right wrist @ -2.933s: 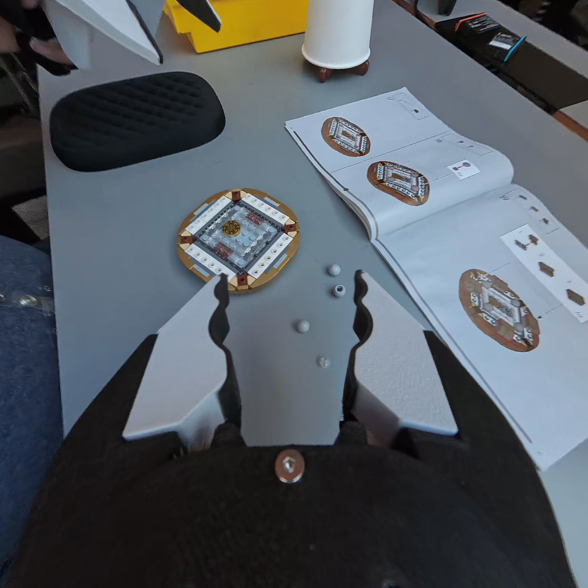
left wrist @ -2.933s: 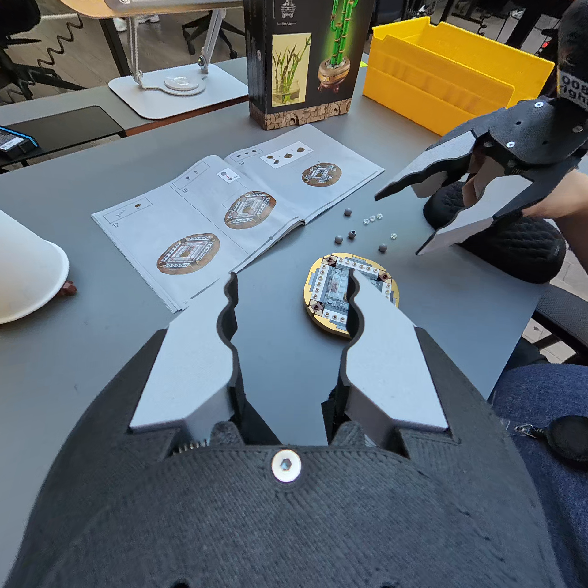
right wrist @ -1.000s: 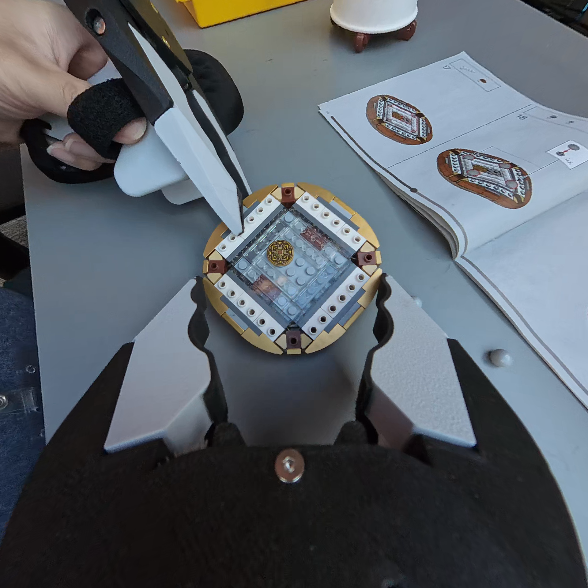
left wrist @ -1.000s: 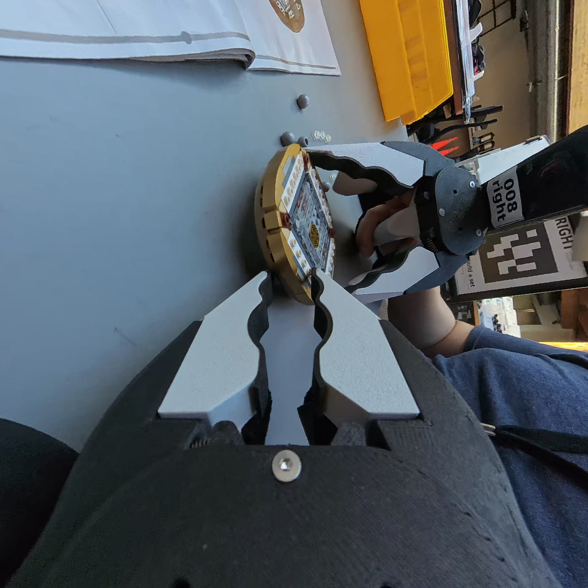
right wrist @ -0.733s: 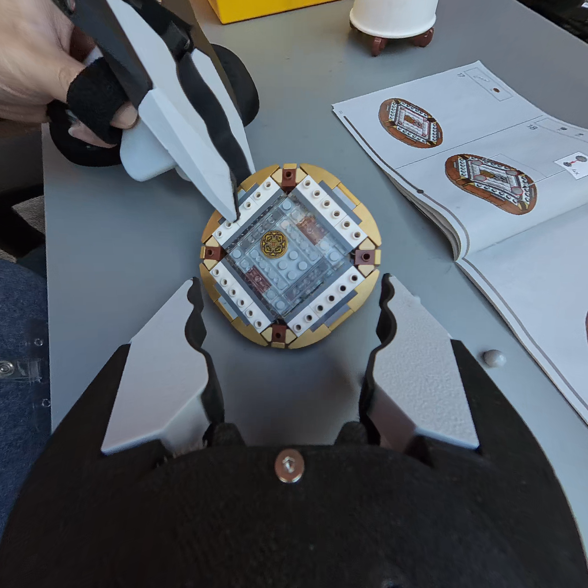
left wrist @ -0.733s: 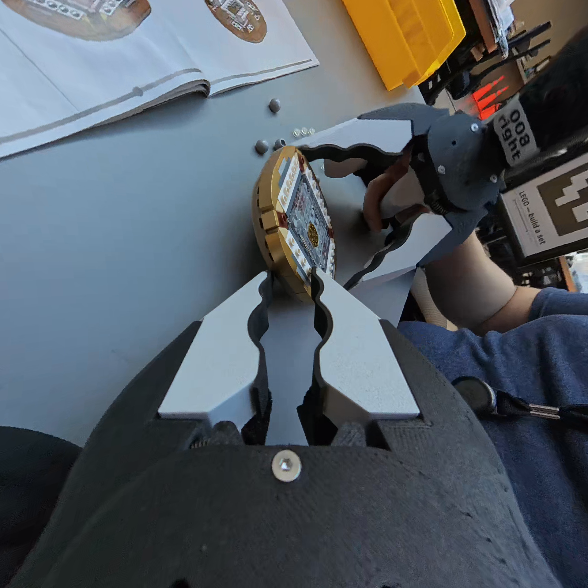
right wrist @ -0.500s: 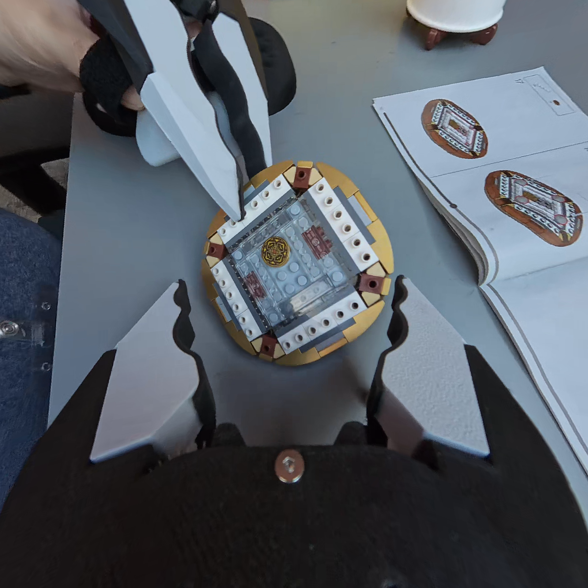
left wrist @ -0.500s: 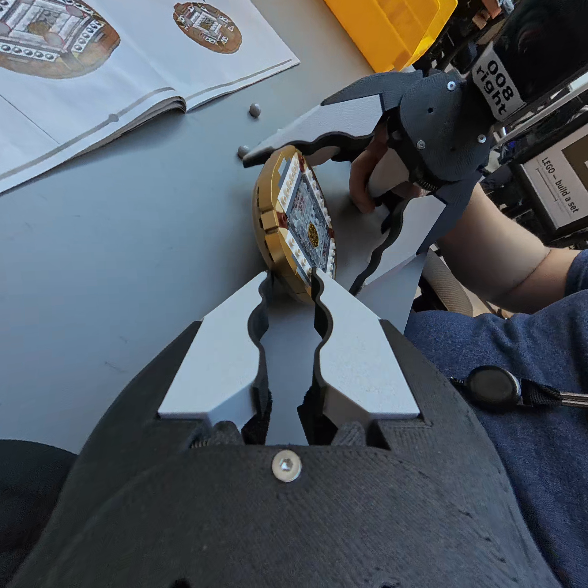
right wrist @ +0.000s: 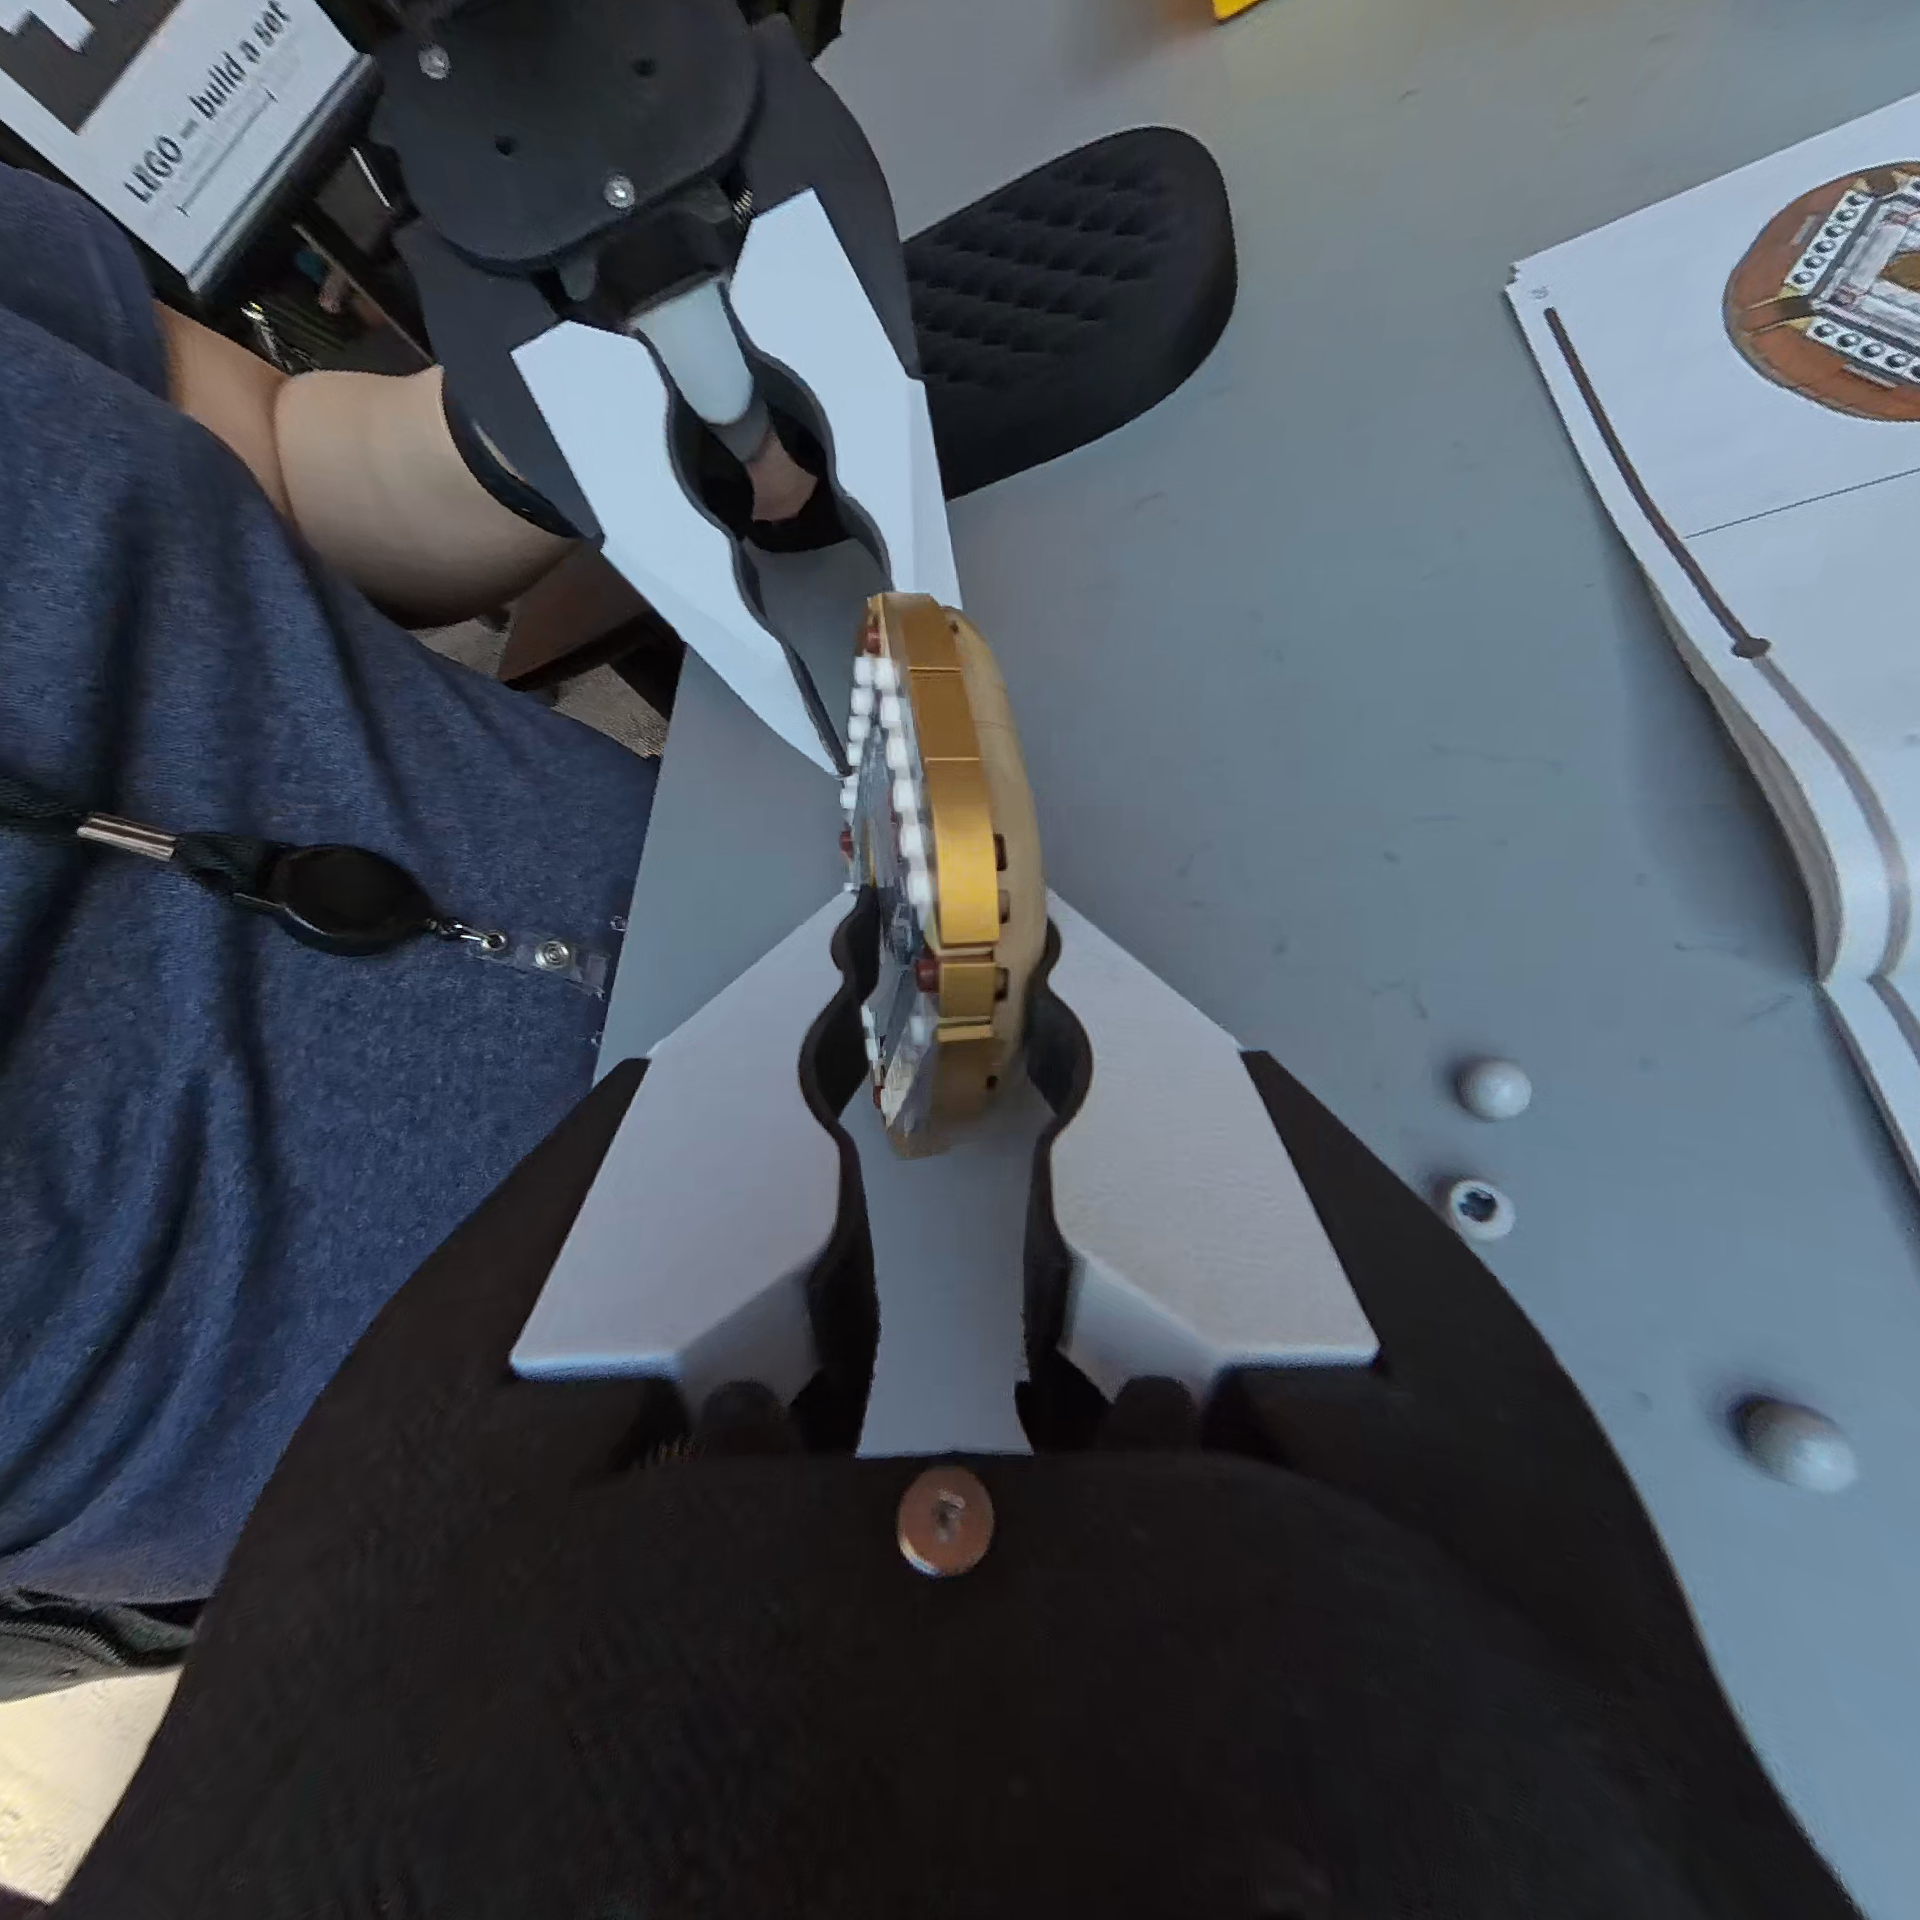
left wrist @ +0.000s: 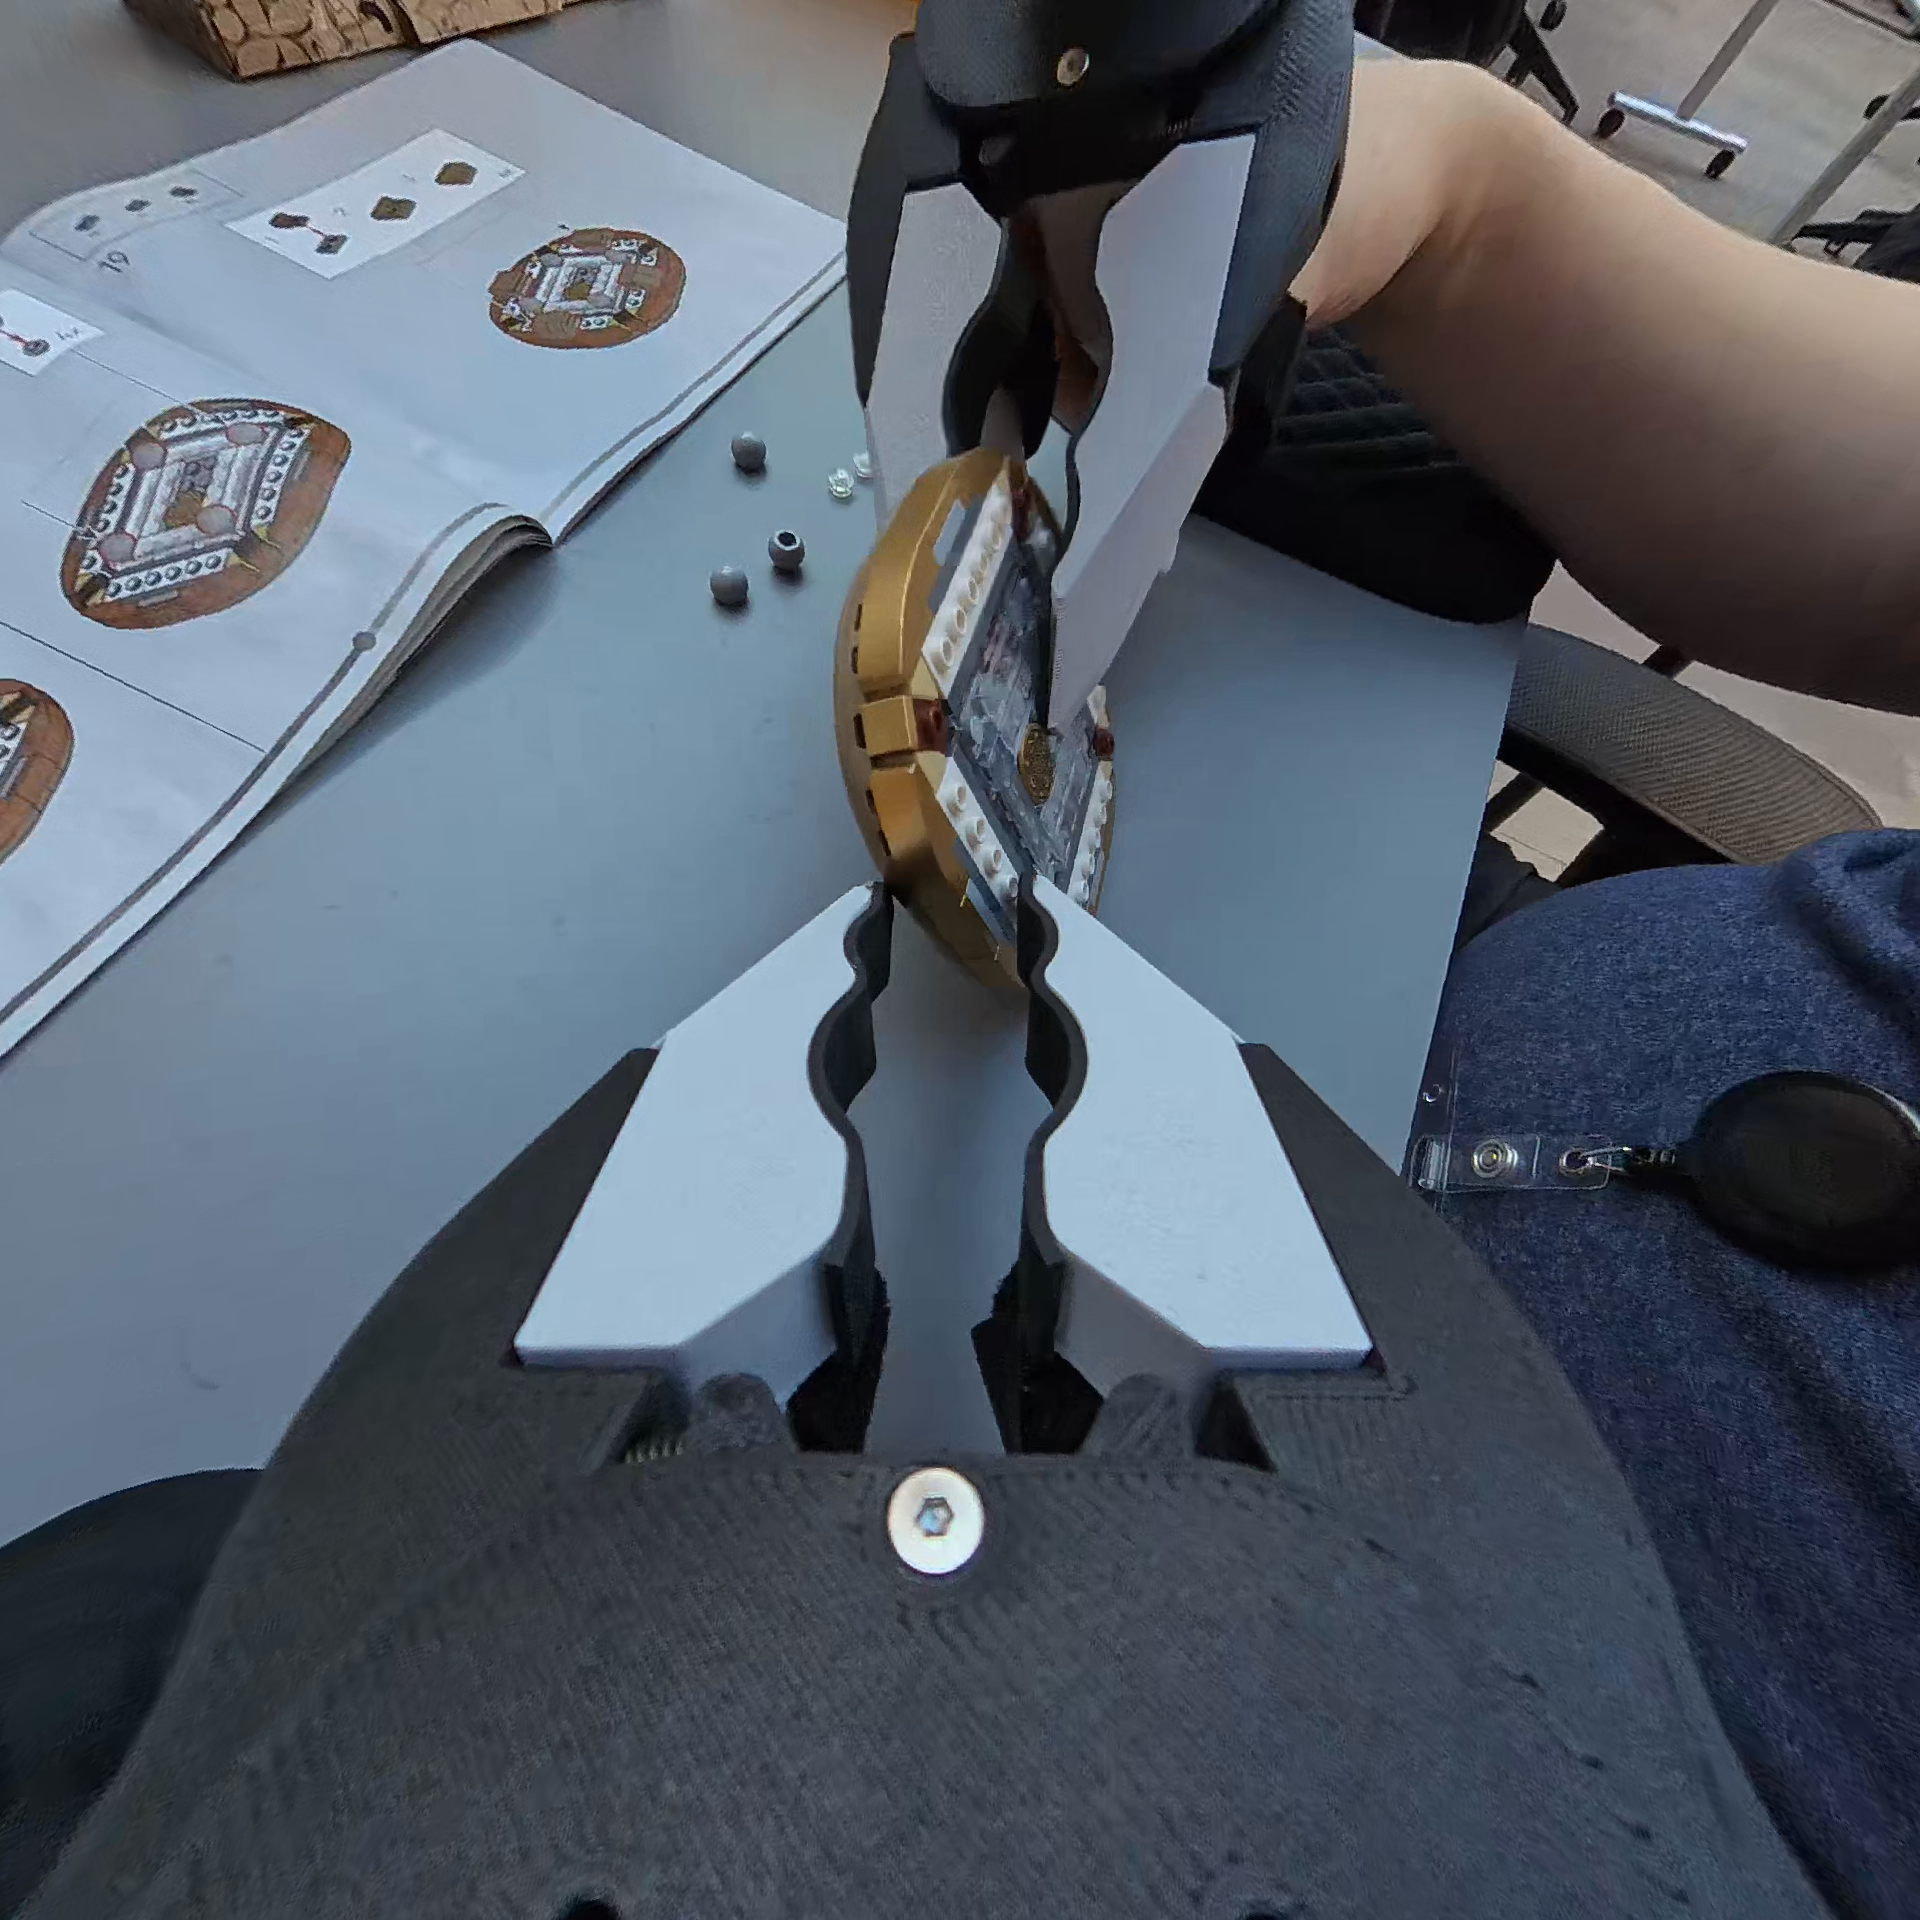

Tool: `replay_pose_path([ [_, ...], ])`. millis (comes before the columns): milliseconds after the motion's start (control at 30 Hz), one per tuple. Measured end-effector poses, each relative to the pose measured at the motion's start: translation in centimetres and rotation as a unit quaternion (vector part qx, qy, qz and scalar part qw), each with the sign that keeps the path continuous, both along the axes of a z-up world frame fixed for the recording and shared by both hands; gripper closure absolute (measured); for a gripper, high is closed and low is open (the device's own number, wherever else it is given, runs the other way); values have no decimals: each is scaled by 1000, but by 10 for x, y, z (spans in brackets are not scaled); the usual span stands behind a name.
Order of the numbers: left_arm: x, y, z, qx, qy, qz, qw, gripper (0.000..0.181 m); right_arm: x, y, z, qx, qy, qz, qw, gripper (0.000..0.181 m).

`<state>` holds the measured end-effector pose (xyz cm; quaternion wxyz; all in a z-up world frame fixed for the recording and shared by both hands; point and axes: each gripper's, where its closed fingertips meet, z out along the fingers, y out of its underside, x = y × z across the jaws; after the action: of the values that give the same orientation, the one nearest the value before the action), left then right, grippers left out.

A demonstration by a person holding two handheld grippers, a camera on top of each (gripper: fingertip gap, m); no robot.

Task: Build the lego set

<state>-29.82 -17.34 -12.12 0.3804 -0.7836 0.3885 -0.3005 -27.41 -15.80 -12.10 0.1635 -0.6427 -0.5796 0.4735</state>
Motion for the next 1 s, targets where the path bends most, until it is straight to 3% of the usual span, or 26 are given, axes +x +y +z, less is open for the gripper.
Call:
replay_pose_path([
  [67,0,0,-2,-24,-13,3,1000,156,0,-6,4,-27,22,15,999,162],
  [133,2,2,3,-40,-39,4,998,137,1,-7,4,-47,24,11,999,162],
  [267,5,5,16,-63,-97,-5,993,125,5,-7,8,-94,24,-4,995,162],
  [400,5,5,41,-123,-218,-11,968,119,6,0,32,-174,66,-49,981,162],
  [500,1,6,61,-112,-293,0,950,129,6,0,54,-243,112,-71,961,162],
  [567,5,5,66,-93,-306,19,947,124,4,3,65,-294,138,-91,941,162],
  [633,15,0,65,-128,-320,5,939,120,2,0,73,-328,155,-84,928,162],
  [733,22,-1,66,-176,-348,-5,921,128,-5,0,66,-319,137,-103,932,162],
  [833,30,-7,63,-202,-347,-22,916,158,-9,0,67,-339,135,-111,925,162],
  [1000,29,-9,69,-241,-387,-27,890,154,-12,0,71,-363,138,-115,914,163],
])
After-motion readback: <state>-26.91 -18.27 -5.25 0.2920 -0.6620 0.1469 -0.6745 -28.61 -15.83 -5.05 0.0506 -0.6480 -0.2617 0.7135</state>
